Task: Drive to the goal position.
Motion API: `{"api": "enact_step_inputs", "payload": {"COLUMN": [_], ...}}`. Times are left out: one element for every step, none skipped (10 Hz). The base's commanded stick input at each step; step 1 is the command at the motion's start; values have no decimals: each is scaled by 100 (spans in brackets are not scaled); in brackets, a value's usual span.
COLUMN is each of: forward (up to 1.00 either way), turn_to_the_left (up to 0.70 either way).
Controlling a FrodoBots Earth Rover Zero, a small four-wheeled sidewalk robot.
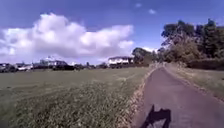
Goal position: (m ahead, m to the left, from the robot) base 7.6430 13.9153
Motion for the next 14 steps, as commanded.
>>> {"api": "enact_step_inputs", "payload": {"forward": [70, 70, 70, 70, 70, 70, 70, 70, 70, 70, 70, 70, 70, 70], "turn_to_the_left": [14, 14, 14, 14, 14, 14, 14, 14, 14, 14, 14, 14, 14, 14]}}
